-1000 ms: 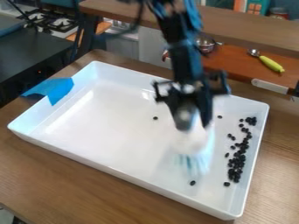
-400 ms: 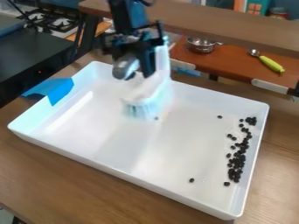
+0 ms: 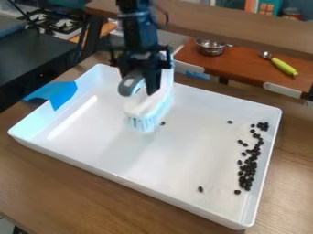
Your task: Sweep into pile
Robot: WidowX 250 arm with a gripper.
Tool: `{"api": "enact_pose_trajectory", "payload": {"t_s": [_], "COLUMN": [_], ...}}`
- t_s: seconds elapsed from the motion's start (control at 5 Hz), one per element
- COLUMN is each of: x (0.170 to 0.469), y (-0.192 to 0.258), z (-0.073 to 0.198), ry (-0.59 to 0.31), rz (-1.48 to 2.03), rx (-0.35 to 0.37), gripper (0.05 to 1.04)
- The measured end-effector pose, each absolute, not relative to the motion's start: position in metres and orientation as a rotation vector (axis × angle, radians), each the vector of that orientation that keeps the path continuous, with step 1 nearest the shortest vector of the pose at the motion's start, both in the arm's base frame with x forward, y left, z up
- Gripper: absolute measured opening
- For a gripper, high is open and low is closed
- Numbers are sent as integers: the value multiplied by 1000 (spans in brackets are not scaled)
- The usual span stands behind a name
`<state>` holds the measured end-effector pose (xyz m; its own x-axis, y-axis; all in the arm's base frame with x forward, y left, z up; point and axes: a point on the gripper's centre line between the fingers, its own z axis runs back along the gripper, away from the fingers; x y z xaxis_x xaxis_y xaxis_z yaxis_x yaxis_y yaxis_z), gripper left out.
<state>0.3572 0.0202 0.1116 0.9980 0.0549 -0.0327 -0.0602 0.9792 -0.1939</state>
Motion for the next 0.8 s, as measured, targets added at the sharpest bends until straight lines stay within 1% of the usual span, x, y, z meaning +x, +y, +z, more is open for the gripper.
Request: {"api": "enact_pose_trajectory", "payload": {"t_s": [0.2, 0.4, 0.6, 0.8], "x": [362, 361, 357, 355], "y": [28, 33, 38, 39], "z": [105, 90, 85, 80], "ry": [3, 50, 59, 62], "rz": [47, 17, 5, 10], "rx": [-125, -62, -33, -23], "gripper": [486, 486, 486, 486]}}
